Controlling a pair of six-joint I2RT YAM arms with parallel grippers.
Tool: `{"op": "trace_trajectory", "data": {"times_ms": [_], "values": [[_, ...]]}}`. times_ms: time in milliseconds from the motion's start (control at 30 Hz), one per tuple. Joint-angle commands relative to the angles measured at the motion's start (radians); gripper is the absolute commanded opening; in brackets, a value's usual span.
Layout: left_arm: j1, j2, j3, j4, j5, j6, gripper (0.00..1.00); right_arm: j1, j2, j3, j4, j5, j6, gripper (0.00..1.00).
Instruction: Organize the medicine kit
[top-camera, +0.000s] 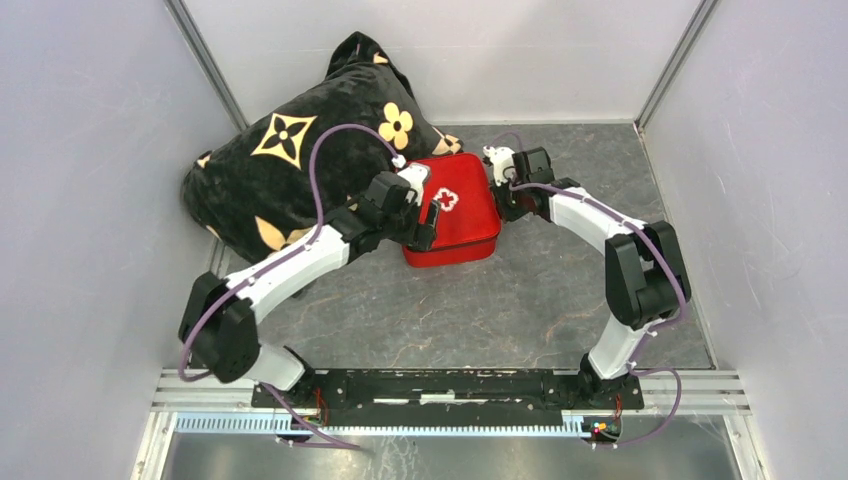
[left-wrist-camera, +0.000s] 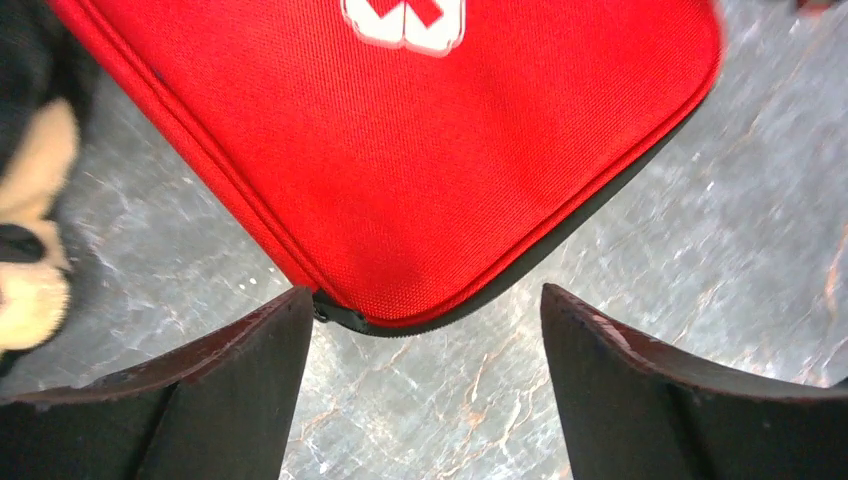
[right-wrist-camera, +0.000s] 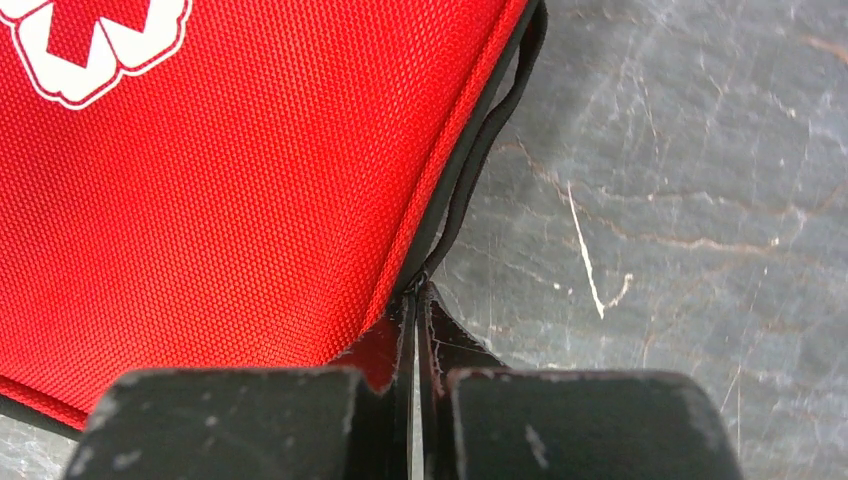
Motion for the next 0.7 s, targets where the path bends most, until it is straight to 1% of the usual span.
{"op": "trace_trajectory", "data": {"times_ms": [0, 67, 167, 300, 367, 533, 667], "values": [[-0.031, -0.073, 0.022, 0.061, -0.085, 0.125, 0.92, -0.023, 0.052, 0.071, -0.032, -0.093, -0.130, 0.00], [-0.077, -0.051, 0.043, 0.055, -0.103, 0.199, 0.94, -0.038, 0.068, 0.087, -0.043, -0.128, -0.151, 0.00], [-0.149, -0.037, 0.036, 0.090, -0.108, 0.314, 0.95, -0.056, 0.081, 0.099, -0.050, -0.175, -0.162, 0.00], [-0.193, 0.004, 0.037, 0.115, -0.076, 0.421, 0.95, -0.064, 0.081, 0.093, -0.049, -0.188, -0.160, 0.00], [-0.215, 0.038, 0.051, 0.110, -0.084, 0.475, 0.96, -0.066, 0.083, 0.092, -0.048, -0.194, -0.158, 0.00], [-0.276, 0.131, 0.088, 0.116, -0.146, 0.545, 0.95, -0.067, 0.088, 0.087, -0.045, -0.211, -0.155, 0.00], [-0.296, 0.211, 0.117, 0.134, -0.276, 0.570, 0.93, -0.067, 0.085, 0.079, -0.045, -0.223, -0.155, 0.00]]}}
